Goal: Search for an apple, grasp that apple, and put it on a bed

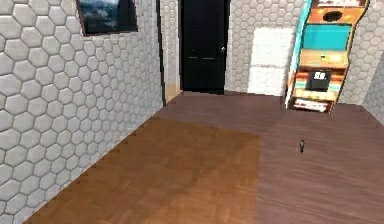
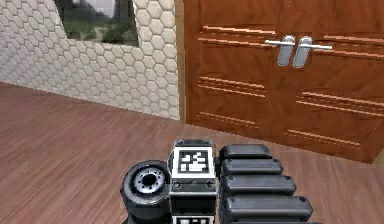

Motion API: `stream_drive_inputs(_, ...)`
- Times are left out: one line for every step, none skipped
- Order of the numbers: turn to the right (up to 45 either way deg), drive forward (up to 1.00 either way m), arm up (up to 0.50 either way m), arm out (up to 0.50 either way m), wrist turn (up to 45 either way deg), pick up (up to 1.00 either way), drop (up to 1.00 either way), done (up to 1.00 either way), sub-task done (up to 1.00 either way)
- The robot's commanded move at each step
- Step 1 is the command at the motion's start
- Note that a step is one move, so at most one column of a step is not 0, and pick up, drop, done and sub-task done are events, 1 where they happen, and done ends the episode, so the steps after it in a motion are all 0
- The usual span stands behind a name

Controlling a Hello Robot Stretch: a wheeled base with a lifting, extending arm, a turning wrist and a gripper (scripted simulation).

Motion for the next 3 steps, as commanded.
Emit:
stream_drive_inputs(0.0,1.0,0.0,0.0,0.0,0.0,0.0,0.0,0.0)
stream_drive_inputs(0.0,1.0,0.0,0.0,0.0,0.0,0.0,0.0,0.0)
stream_drive_inputs(3.0,0.0,0.0,0.0,0.0,0.0,0.0,0.0,0.0)
